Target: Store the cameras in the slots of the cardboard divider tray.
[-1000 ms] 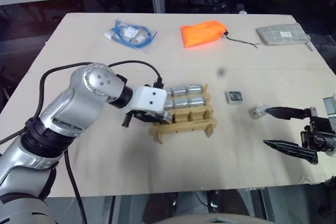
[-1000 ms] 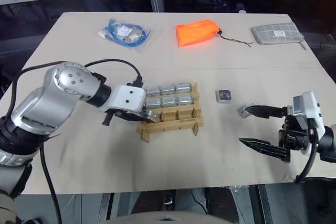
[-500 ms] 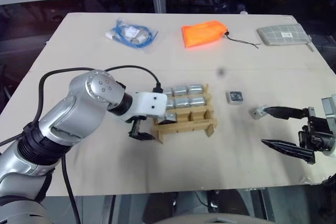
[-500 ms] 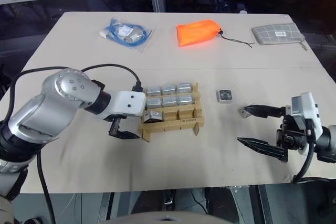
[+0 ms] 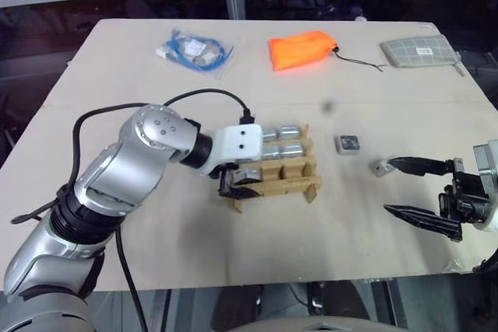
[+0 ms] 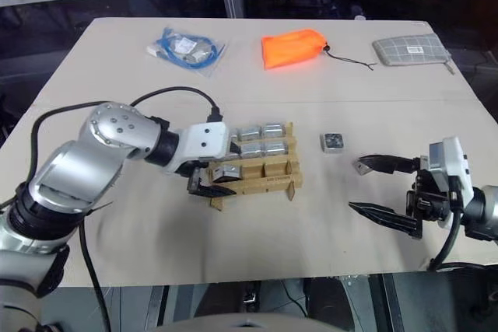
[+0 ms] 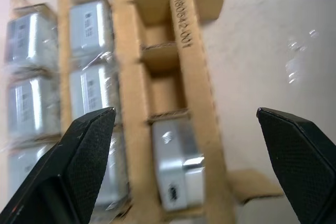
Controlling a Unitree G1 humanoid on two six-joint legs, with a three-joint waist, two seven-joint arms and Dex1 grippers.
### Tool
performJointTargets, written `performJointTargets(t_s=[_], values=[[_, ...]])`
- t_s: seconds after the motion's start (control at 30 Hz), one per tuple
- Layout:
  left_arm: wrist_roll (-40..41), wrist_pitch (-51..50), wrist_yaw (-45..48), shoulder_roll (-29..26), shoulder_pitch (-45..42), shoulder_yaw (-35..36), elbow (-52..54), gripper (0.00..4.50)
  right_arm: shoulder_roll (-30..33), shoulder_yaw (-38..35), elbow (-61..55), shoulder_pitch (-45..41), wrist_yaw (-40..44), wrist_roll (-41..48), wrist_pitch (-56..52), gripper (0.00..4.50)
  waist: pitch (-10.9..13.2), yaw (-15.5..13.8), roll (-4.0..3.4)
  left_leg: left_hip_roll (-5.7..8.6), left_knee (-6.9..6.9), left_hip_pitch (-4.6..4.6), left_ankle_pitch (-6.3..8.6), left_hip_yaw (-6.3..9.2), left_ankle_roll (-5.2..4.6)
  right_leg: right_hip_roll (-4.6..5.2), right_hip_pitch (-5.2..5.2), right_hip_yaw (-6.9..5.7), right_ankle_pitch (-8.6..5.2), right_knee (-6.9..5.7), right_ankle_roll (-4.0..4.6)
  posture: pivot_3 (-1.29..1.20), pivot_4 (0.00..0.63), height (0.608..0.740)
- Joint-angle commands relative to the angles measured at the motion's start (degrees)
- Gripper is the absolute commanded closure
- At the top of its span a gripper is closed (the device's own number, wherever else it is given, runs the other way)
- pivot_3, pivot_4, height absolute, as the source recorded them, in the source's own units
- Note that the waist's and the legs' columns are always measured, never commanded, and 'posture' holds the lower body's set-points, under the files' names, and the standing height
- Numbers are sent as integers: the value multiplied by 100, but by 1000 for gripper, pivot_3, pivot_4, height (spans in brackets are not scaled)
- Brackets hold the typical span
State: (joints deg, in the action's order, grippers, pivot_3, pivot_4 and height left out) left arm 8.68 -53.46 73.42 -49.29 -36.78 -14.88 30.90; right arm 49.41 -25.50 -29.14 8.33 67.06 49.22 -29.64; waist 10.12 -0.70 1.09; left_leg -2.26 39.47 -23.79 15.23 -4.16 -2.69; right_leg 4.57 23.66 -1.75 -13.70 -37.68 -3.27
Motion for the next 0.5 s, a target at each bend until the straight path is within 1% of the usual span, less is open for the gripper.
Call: performJointTargets(t_s=[0.03, 0.1, 0.17, 0.27, 0.33, 0.4, 0.5], values=[[529, -810, -543, 104, 236, 915, 476, 48, -7, -171, -64, 45, 5, 26, 116, 0, 0, 0, 1, -1, 0, 0, -1, 1, 1, -1, 0, -1, 0, -1, 0, 0, 150, 740], [726, -1121, -847, 205, 341, 1255, 512, 48, -16, -150, -59, 42, -8, 20, 127, 0, 0, -6, 1, -1, 2, 1, 0, 1, 0, 0, -1, -1, 0, -4, 0, 0, 150, 740], [848, -1226, -1080, 173, 525, 1459, 538, 48, -24, -87, -30, -9, -13, 5, 141, 0, -1, -6, 1, 1, 5, 3, 0, 1, 0, 1, -2, -1, 0, -7, 0, 0, 150, 740], [1217, -1144, -1139, 152, 899, 1778, 582, 48, -11, -30, 34, -107, 8, 5, 142, 0, -1, -6, 1, 1, 5, 5, 0, 0, 1, 2, -3, 0, 0, -8, 0, 0, 150, 740], [1344, -836, -1061, 3, 1167, 1788, 575, 48, 7, 3, 74, -155, 39, -4, 148, 0, -1, -6, 1, 1, 5, 5, -1, 0, 2, 2, -3, 0, 1, -7, 1, 0, 150, 740], [1518, -761, -1137, 38, 1310, 1804, 505, 48, 8, 38, 94, -195, 47, -13, 160, 0, -1, -13, 1, 1, 5, 5, -2, 1, 4, 2, -3, -1, 1, -7, 1, 0, 150, 740], [1494, -382, -1129, -127, 1510, 1640, 407, 48, 1, 51, 92, -217, 30, -13, 168, 0, -1, -15, 2, 3, 5, 5, -1, 1, 1, 4, -4, -2, 1, -8, 2, 0, 150, 740]])
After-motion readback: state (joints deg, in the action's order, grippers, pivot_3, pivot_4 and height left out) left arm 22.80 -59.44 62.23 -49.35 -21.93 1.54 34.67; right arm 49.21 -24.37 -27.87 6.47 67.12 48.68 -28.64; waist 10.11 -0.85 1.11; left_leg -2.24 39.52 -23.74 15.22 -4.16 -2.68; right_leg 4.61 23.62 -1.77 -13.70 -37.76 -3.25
